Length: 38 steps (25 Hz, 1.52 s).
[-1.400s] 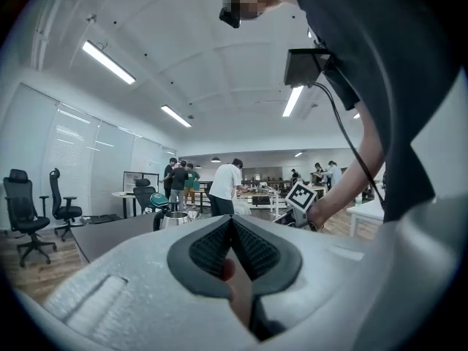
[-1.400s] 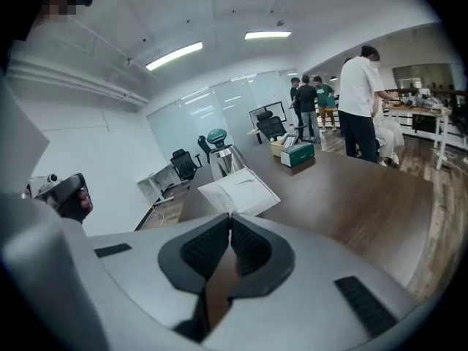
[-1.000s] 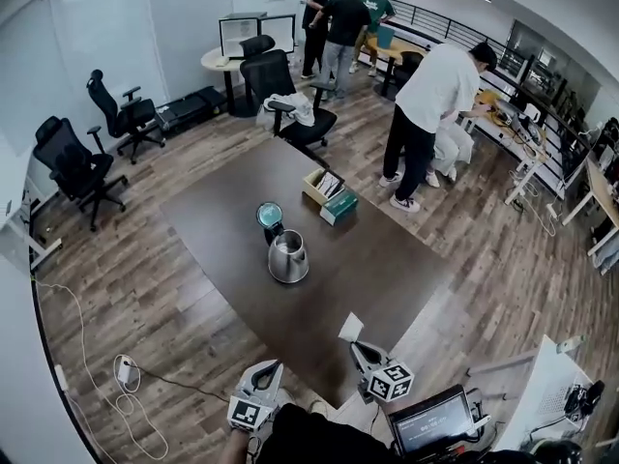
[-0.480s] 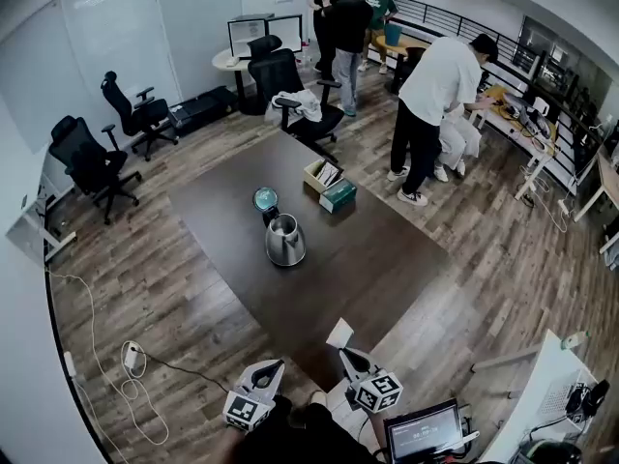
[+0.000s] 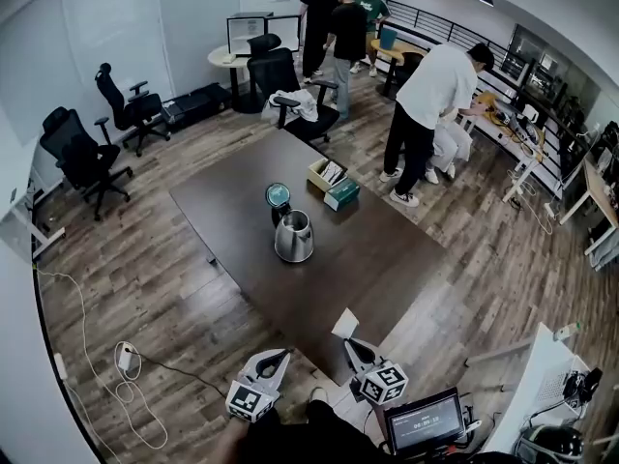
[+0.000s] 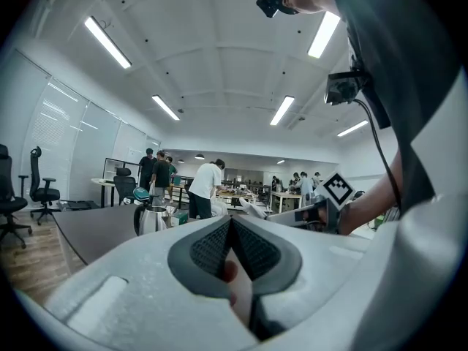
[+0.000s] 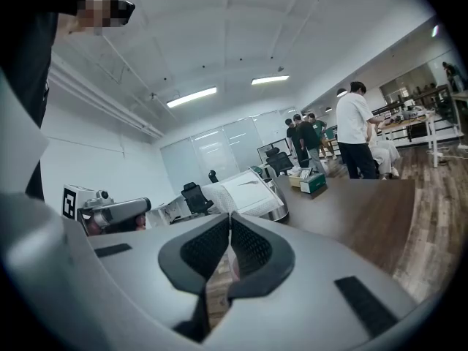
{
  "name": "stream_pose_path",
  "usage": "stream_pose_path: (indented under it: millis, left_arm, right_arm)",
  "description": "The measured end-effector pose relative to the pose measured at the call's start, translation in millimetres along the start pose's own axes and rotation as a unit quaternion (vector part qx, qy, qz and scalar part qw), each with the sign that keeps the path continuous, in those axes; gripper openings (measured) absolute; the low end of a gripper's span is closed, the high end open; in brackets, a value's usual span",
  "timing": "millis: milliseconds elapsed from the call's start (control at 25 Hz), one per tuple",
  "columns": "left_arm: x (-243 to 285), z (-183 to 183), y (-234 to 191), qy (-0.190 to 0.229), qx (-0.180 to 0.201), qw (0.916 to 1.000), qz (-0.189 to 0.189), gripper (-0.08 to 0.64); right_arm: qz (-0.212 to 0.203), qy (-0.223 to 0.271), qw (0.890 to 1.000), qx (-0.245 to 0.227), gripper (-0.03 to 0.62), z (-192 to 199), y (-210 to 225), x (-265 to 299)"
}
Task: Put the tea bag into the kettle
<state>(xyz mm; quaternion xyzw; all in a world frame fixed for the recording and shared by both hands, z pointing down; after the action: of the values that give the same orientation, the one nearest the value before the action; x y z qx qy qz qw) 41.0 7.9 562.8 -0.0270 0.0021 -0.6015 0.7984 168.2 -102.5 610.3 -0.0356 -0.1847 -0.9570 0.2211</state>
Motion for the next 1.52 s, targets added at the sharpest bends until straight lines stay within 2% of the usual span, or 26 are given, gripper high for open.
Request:
stream_pose_path:
  millis: [480, 680, 760, 960, 1280, 1520]
  left_arm:
    - [-115, 4, -100, 0.014, -0.002, 0.9966, 0.082, 0.000]
    - [-144, -1, -136, 0.026, -0.011, 0.9962, 0.082, 0.000]
    - [-143, -1, -146, 0.034, -0.009, 0.9961, 0.081, 0.000]
    - [-141, 5, -149, 0.021, -0.015, 0.9956, 0.090, 0.000]
    - [-120, 10, -169, -0.001, -0.015, 0.9949, 0.100, 0.000]
    - [-62, -5, -185, 0.001, 0.019, 0.9920, 0.125, 0.000]
  right_arm:
    - [0.050, 0.034, 0.998, 0.017, 0.017, 14, -147, 79]
    - [0.061, 0.040, 0.997, 0.003, 0.017, 11, -192, 94]
    - [0.065, 0.042, 0.997, 0.001, 0.018, 9, -196, 98]
    - [0.081, 0.044, 0.996, 0.006, 0.018, 8, -198, 99]
    - [0.093, 0.060, 0.994, 0.020, 0.017, -1, -179, 117]
    - [0.102, 0.080, 0.991, 0.019, 0.017, -19, -138, 138]
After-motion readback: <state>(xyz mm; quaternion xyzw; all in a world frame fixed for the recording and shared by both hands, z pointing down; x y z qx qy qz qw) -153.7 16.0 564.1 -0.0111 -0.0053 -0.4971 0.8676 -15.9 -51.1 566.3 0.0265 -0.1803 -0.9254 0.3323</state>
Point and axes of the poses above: the fingertips, and each gripper's own axes: x forward along the fingers, y to its right, z out of its underside, the point moved 1 cm from there along -x, backward along the fingers, and after that the axes turned 3 degrees about y, right-handed, at the moved point
